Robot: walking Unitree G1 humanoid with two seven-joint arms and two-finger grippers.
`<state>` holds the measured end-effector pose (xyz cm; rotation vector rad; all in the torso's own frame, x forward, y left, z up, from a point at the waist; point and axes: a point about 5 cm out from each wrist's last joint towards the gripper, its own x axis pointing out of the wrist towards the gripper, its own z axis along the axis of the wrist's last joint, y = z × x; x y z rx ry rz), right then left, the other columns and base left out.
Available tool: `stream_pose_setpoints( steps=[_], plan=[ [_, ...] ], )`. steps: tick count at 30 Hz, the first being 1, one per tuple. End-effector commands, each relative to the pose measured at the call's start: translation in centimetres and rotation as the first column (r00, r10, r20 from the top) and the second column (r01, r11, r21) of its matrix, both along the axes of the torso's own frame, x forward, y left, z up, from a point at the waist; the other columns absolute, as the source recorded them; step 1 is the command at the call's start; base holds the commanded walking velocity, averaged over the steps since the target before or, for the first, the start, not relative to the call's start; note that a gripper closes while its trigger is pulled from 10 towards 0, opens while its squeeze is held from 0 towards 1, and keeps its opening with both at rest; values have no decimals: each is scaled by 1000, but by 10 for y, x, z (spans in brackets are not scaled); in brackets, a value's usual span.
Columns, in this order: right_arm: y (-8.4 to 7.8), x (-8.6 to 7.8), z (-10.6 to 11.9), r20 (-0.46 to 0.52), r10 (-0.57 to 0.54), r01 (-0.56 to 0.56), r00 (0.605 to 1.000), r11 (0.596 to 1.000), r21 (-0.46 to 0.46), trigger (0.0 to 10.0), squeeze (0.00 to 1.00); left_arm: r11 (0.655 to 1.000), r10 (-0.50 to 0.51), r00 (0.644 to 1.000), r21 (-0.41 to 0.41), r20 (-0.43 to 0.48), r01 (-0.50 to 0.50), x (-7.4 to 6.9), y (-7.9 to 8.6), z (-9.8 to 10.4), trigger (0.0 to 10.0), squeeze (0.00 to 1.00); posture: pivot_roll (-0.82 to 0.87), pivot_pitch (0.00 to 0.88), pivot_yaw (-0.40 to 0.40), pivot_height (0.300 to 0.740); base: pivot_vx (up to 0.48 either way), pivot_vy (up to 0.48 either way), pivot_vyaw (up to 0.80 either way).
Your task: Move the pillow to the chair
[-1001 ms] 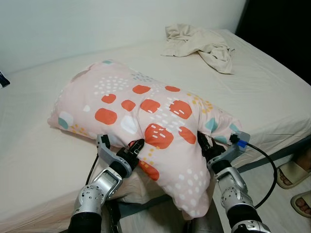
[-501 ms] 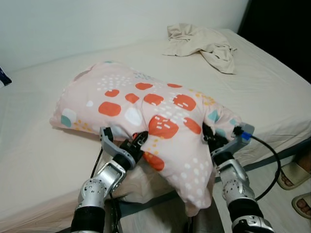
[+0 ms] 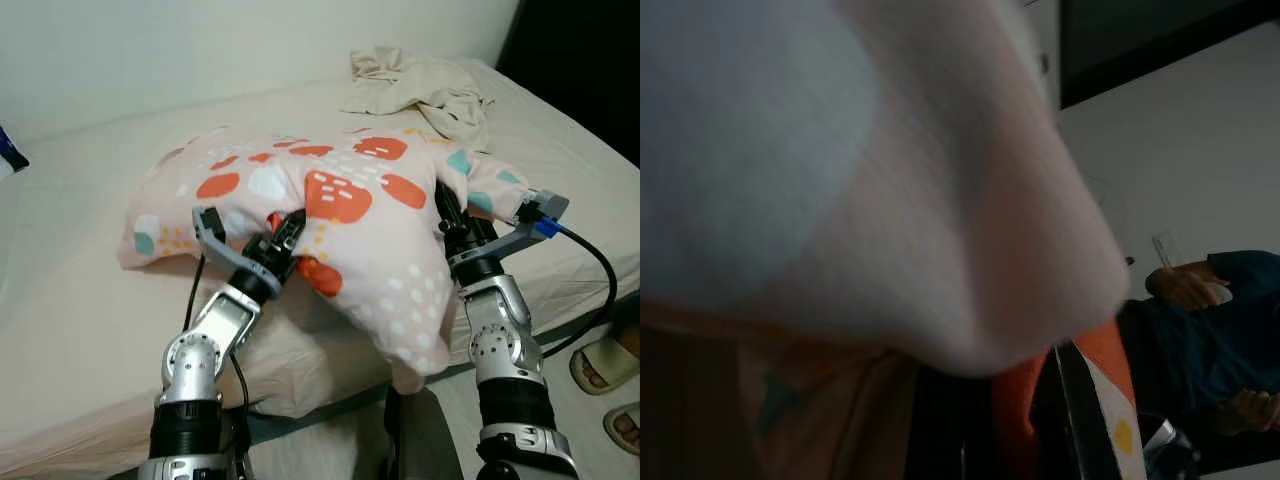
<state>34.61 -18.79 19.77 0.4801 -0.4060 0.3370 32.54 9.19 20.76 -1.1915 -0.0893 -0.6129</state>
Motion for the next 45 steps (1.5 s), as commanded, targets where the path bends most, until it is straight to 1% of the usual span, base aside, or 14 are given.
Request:
stream_pose_setpoints(
  steps=[1, 4, 6, 10, 13, 18, 20, 21, 29, 36, 38, 39, 40, 45],
  plan=[
    [17, -1, 3, 7, 73, -73, 997, 997, -22, 0, 0, 1000, -4, 993, 11, 116, 3, -3, -2, 29, 10000, 0, -50, 171, 44, 605, 0, 0, 0],
    [20, -2, 4, 4, 86, -86, 996, 996, -22, 0, 0, 999, 15, 993, 26, 117, -18, -2, 0, 30, 10000, 0, -47, 166, 42, 615, 0, 0, 0],
    [25, -3, 5, -2, 103, -103, 995, 994, -24, 0, 0, 998, 35, 992, 50, 120, -41, -3, 2, 30, 10000, 0, -45, 162, 40, 630, 0, 0, 0],
    [30, -2, 3, -11, 122, -122, 992, 992, -25, 0, 0, 994, 50, 990, 85, 135, -62, -5, 2, 31, 10000, 0, -43, 157, 35, 650, 0, 0, 0],
    [33, -3, 2, -18, 138, -138, 990, 990, -32, 0, 0, 993, 60, 989, 94, 136, -73, -6, 2, 31, 10000, 0, -43, 149, 31, 665, 0, 0, 0],
    [36, -3, 1, -24, 151, -152, 988, 988, -41, 0, 0, 990, 76, 988, 110, 134, -91, -5, 2, 30, 10000, 0, -47, 138, 29, 685, 0, 0, 0],
    [37, -3, 1, -28, 158, -160, 987, 986, -51, 0, 0, 984, 89, 986, 139, 138, -108, -4, 1, 29, 10000, 0, -51, 132, 28, 700, 0, 0, 0],
    [37, -3, 1, -28, 158, -160, 987, 986, -51, 0, 0, 984, 89, 986, 139, 138, -108, -4, 1, 29, 10000, 0, -51, 132, 28, 700, 0, 0, 0],
    [41, -5, -3, -45, 169, -172, 985, 982, -72, 0, 0, 979, 97, 986, 167, 136, -119, -4, -3, 26, 10000, 0, -55, 127, 27, 740, 0, 0, 0],
    [42, -5, -4, -54, 170, -174, 984, 981, -83, 0, 0, 975, 107, 986, 183, 130, -130, -3, -4, 22, 10000, 0, -58, 123, 25, 740, 0, 0, 0],
    [44, -5, -4, -55, 171, -176, 984, 980, -92, 157, 0, 973, 116, 984, 186, 131, -140, -3, -4, 21, 10000, 0, -58, 121, 23, 740, 0, 0, 0],
    [44, -4, -3, -57, 172, -176, 984, 980, -94, 6078, 0, 972, 120, 984, 186, 134, -144, -2, -3, 22, 10000, 0, -60, 118, 20, 740, 0, 0, 0],
    [45, -4, -3, -60, 170, -176, 984, 980, -95, 10000, 0, 971, 125, 982, 184, 138, -150, -2, -3, 23, 10000, 0, -60, 118, 20, 740, 0, 0, 0],
    [45, -3, 2, -36, 179, -182, 983, 974, -135, 10000, 0, 965, 161, 974, 180, 161, -189, 1, 4, 30, 10000, 0, -59, 114, 16, 740, 0, 0, 0]
  ],
)
